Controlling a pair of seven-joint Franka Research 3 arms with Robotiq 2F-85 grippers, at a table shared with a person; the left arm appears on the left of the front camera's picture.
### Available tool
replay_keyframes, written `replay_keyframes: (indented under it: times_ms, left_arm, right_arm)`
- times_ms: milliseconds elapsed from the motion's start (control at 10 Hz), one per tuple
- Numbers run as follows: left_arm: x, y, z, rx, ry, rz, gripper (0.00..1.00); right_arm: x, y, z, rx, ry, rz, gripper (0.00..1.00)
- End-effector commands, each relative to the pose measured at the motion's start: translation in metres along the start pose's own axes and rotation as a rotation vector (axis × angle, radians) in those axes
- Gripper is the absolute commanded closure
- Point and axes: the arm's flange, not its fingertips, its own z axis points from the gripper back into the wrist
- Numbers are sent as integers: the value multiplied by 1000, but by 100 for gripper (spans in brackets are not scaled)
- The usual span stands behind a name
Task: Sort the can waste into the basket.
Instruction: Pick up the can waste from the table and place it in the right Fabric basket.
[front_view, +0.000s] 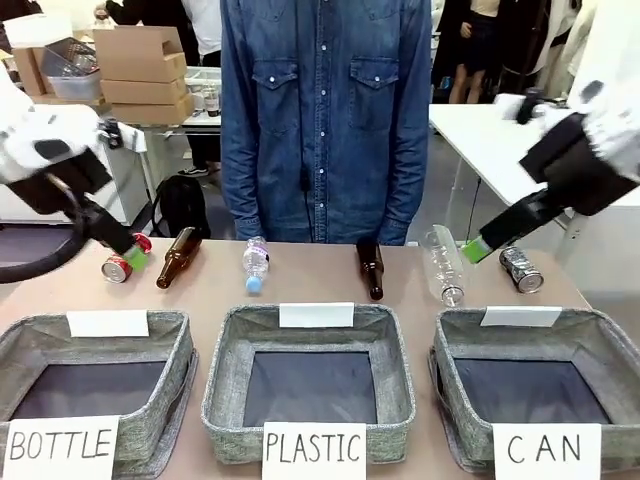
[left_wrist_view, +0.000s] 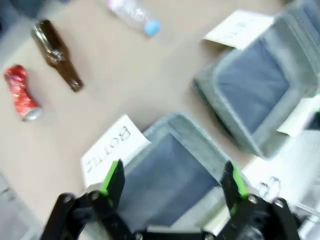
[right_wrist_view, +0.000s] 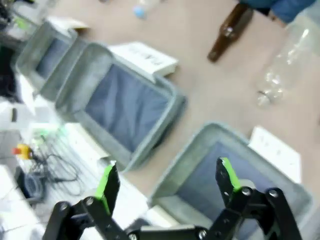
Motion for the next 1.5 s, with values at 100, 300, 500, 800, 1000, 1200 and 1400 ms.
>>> replay_keyframes:
  times_ms: [100,300,500,800,1000,1200,1400]
  left_arm:
    - [-38,87,42,-524,-207,293,0]
    - [-79,117,68,-782,-597,411,0]
    - [-103,114,84,-823,-755,439,0]
    - [-108,122,93,-746,-597,368,0]
    - [-108,122,93,-746,-597,368,0]
    - [-108,122,93,-746,-597,368,0]
    - [-108,122,93,-746,-597,368,0]
  right_arm:
    - [-36,-53,44,659,-278,-668,0]
    - [-73,-72,76,686,-503,-745,0]
    - [-102,-76,108,608,-701,-751,0]
    - [-78,-100,123,606,-424,-624,0]
    - [-78,-100,123,606,-424,-624,0]
    - [-77,-97,120,601,-409,-656,0]
    - [-45,-102,85,-264,-431,-872,0]
